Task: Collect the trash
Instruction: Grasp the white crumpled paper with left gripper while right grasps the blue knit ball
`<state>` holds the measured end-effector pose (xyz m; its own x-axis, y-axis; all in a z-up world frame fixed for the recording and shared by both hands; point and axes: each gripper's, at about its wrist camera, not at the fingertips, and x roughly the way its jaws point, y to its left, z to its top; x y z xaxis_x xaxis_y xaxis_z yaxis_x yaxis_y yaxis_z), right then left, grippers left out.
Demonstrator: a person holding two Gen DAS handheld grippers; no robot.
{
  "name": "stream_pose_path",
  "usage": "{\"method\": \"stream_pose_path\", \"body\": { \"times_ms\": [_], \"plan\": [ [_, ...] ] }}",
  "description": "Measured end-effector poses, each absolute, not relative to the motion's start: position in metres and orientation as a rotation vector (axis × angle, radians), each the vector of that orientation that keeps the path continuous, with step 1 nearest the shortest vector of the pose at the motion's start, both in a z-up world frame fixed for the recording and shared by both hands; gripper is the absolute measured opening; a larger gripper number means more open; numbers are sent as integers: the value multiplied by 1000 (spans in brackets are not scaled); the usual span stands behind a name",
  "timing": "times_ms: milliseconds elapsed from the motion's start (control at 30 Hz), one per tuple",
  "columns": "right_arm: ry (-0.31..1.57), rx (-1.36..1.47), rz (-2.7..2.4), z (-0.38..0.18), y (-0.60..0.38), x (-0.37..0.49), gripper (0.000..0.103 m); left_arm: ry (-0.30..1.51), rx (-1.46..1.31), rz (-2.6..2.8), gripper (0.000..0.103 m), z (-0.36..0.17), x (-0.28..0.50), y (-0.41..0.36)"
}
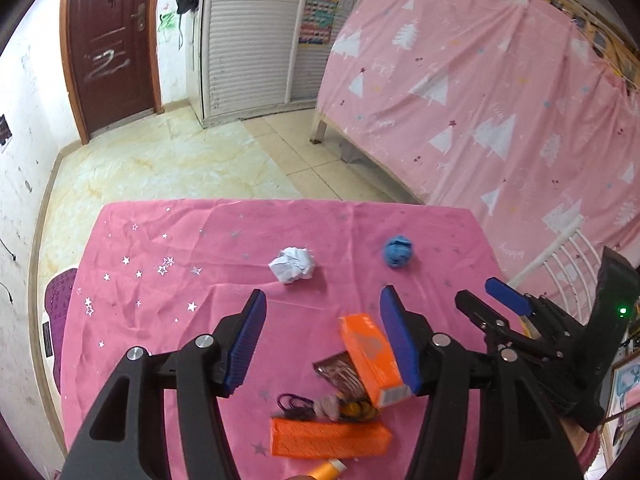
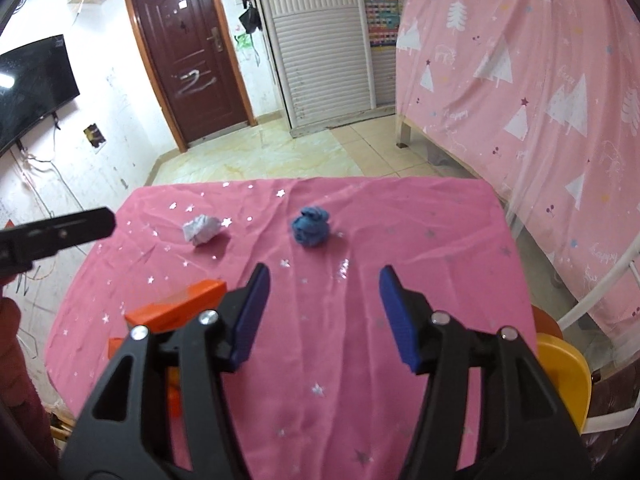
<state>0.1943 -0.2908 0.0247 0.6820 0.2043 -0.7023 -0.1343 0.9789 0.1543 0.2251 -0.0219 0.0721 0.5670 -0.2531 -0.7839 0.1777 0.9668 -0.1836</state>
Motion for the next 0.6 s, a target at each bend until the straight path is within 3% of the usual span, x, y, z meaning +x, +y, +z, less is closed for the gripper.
{"method": "stream_pose_path", "body": {
  "times_ms": [600],
  "plan": [
    [870, 34, 218, 4, -264, 261, 55, 1060, -125, -228, 54, 11, 308, -18]
  ]
}}
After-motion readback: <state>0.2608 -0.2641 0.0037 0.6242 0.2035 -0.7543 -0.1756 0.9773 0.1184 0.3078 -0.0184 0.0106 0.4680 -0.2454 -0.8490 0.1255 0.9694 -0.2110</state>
